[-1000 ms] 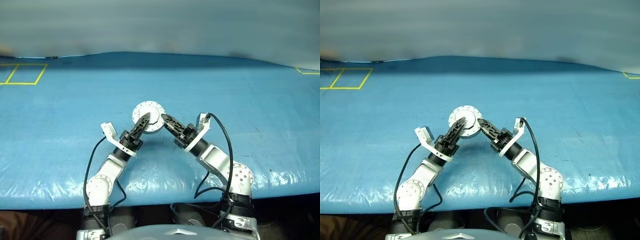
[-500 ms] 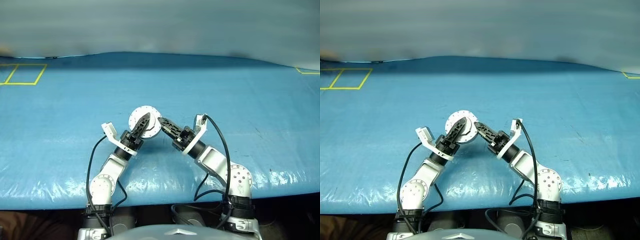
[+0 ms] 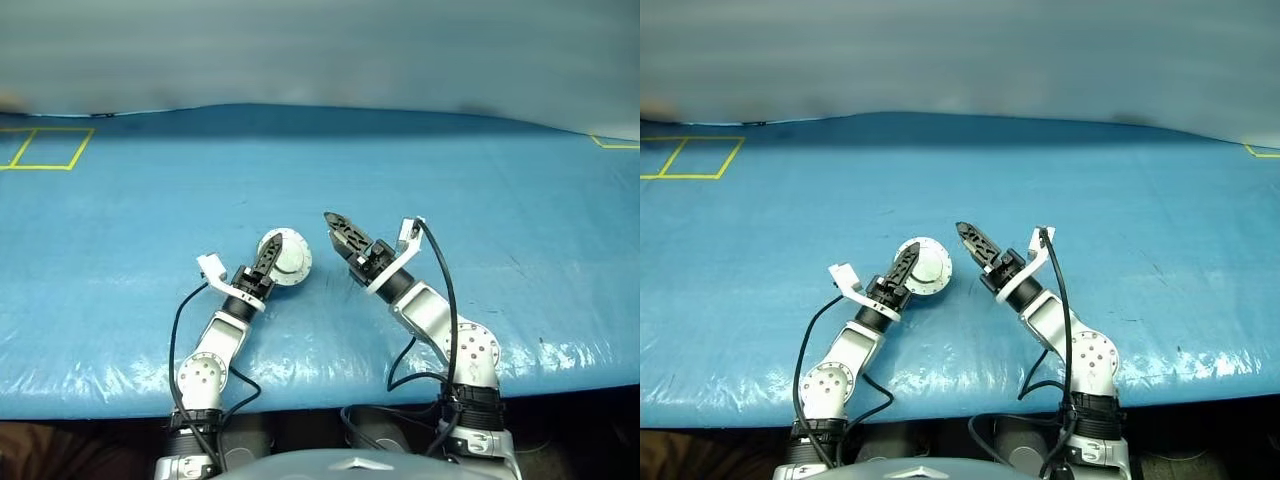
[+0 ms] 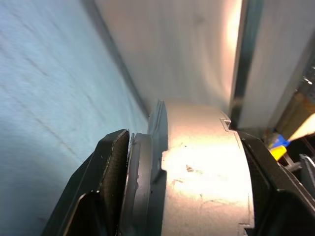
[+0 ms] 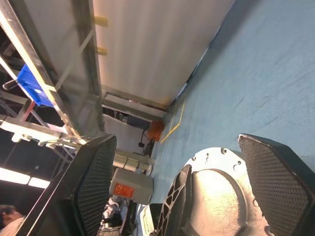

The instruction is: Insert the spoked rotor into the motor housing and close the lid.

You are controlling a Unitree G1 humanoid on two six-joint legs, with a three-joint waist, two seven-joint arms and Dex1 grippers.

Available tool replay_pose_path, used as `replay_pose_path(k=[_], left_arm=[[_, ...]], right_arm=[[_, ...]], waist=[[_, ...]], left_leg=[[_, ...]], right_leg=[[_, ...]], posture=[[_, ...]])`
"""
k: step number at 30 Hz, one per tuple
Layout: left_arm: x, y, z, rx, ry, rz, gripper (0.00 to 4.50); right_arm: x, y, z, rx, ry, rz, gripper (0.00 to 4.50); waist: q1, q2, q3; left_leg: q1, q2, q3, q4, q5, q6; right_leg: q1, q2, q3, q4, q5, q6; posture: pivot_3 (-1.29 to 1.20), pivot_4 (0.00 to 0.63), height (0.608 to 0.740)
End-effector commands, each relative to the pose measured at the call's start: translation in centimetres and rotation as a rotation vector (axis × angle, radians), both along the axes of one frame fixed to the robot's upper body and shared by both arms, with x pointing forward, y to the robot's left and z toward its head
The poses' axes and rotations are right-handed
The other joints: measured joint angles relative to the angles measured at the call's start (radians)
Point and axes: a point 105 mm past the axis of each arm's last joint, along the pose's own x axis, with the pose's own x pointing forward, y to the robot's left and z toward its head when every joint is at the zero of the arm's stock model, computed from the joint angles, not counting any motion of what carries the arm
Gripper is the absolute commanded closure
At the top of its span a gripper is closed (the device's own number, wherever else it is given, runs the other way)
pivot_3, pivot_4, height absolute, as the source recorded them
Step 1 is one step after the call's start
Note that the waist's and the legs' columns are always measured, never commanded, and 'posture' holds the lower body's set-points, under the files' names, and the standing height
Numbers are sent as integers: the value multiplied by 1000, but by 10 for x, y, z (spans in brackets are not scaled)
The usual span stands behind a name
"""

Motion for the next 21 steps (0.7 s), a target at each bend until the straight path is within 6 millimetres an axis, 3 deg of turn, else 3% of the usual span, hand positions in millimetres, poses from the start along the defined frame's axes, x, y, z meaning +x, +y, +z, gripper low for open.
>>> replay_pose_path(k=[1, 4, 8, 12, 16, 21], left_arm=[[18, -10, 32, -123, -78, 101, 1503], [28, 4, 35, -115, -71, 189, 1503], [44, 41, 41, -145, -53, 377, 1503], [67, 77, 40, -53, 41, 559, 1503], [84, 84, 35, 173, 149, 613, 1503], [85, 95, 26, 350, 184, 667, 1503]], right_arm=[[6, -8, 10, -4, -44, -48, 307], [6, -9, 9, -23, -52, -57, 307], [7, -11, 8, -45, -56, -73, 307], [7, -12, 6, -59, -61, -80, 307], [5, -10, 10, -101, -99, -88, 307], [4, -11, 9, -112, -108, -90, 307]], waist=[[3, 0, 0], [8, 0, 0], [17, -1, 1], [23, -1, 0], [23, -2, 1], [22, -3, 1]], left_leg=[[0, 0, 0, 0, 0, 0], [0, 0, 0, 1, 0, 0], [-1, 0, 0, 2, 0, 0], [-2, -7, -1, 3, 0, 1], [-3, -9, -2, 4, 0, 1], [-5, -10, -3, 5, 0, 1]], right_leg=[[0, 0, 0, 0, 0, 0], [0, 0, 0, 0, 0, 0], [0, 1, 0, 0, 1, 1], [1, 0, 0, 0, 1, 2], [1, 0, 0, 0, 2, 4], [1, 0, -1, 0, 2, 5]], posture=[[0, 150, 740], [0, 150, 740], [0, 150, 740], [0, 150, 740], [0, 150, 740], [0, 150, 740]])
